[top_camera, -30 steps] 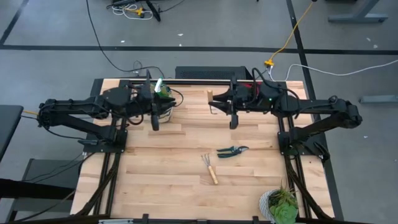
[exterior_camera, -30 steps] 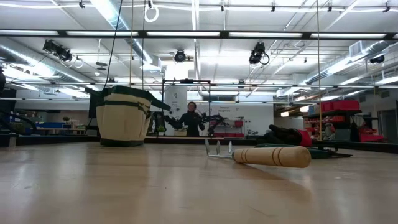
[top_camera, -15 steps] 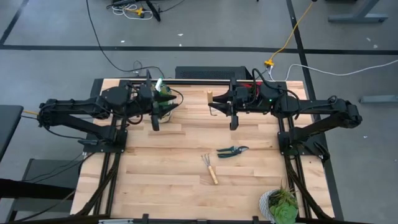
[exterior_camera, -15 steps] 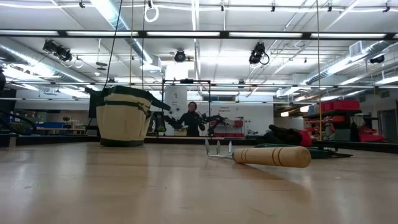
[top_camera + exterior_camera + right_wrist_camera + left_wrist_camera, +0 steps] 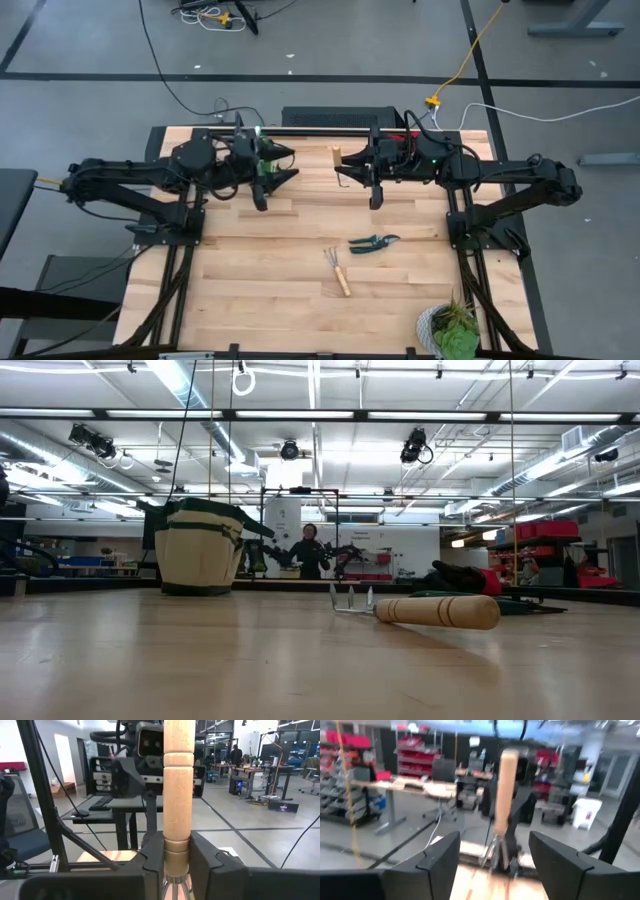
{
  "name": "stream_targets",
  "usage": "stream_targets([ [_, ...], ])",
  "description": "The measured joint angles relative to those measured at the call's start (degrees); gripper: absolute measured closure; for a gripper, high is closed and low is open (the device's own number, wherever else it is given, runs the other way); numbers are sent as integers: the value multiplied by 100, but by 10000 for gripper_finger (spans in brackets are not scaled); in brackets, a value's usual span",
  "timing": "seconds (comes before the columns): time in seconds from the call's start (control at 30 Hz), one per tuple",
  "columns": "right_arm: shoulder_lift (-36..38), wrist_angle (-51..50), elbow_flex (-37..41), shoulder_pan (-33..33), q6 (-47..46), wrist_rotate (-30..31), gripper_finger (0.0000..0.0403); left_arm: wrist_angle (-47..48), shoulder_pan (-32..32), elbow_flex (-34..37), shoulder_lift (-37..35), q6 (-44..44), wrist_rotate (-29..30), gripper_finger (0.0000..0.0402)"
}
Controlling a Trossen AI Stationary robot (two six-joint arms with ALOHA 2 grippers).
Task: Pick & Place Garden tools in Gardening bag
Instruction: Put the brown hand rake into the gardening bag
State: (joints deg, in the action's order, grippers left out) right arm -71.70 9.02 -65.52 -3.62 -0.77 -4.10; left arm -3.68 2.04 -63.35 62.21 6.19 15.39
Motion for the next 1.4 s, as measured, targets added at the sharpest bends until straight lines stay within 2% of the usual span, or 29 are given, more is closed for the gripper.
stream_targets([
  [0.27,0,-62,0,0,-30,0,348,-728,-75,2,312,-95,-432,142],
  [0.97,-2,-199,0,-1,-80,-1,347,-1364,-499,8,736,-60,-828,147],
  [1.13,-2,-282,0,-2,-86,0,347,-1833,-606,8,961,47,-1156,147],
  [1.33,-2,-276,0,-2,-88,-1,346,-1804,-715,-290,1178,61,-1355,147],
  [1.4,-2,-274,0,-1,-88,0,346,-1535,-755,-482,1231,46,-1379,147],
])
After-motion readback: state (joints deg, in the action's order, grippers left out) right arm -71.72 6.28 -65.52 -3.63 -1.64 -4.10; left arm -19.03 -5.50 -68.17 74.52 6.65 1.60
